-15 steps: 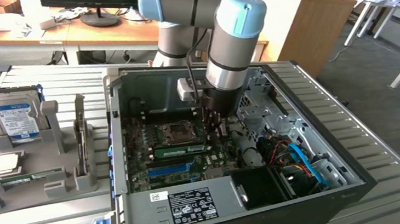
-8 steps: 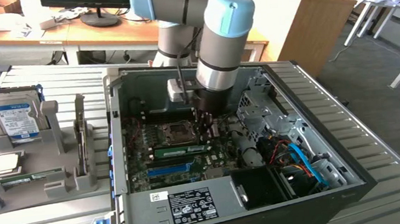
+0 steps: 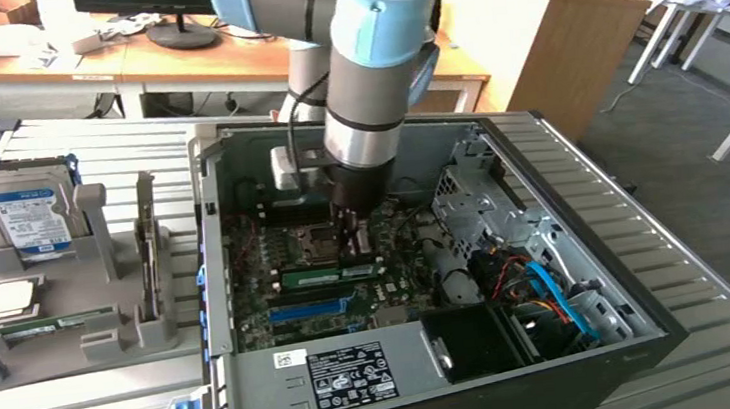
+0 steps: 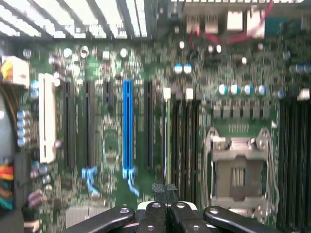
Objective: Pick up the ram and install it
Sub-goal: 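Press down the ram until it locks into place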
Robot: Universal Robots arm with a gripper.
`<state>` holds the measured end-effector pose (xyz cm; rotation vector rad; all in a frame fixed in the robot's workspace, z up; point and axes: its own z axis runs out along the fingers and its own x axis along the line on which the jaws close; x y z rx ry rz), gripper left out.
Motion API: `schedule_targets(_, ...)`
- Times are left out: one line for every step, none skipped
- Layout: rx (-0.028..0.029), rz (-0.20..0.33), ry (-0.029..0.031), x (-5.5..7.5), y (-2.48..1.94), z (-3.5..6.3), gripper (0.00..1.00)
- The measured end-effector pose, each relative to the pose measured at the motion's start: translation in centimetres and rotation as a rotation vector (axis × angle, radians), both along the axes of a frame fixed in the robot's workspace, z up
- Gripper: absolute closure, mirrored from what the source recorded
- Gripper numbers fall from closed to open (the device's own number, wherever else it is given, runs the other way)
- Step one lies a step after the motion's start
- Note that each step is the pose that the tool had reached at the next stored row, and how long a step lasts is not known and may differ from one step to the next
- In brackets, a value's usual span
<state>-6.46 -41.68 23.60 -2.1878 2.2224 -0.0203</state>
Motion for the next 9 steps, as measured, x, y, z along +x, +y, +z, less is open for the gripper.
schedule_targets(0.0001,0.0,-0.0014,-0.5,0.0,-0.01,0.9)
schedule_targets(0.0001,0.0,-0.0027,-0.9,0.0,-0.02,0.9)
schedule_targets(0.0,0.0,-0.0039,-1.4,0.0,-0.03,0.9)
schedule_targets(0.0001,0.0,-0.005,-1.8,0.0,-0.04,0.9)
schedule_targets(0.0001,0.0,-0.0062,-2.3,0.0,-0.05,0.9)
schedule_targets(0.0001,0.0,-0.0076,-2.8,0.0,-0.07,0.9)
schedule_targets(0.0001,0.0,-0.0088,-3.2,0.0,-0.08,0.9)
schedule_targets(0.0001,0.0,-0.0096,-3.6,0.0,-0.11,0.9)
schedule_targets(0.0002,0.0,-0.0101,-4.0,0.0,-0.14,0.9)
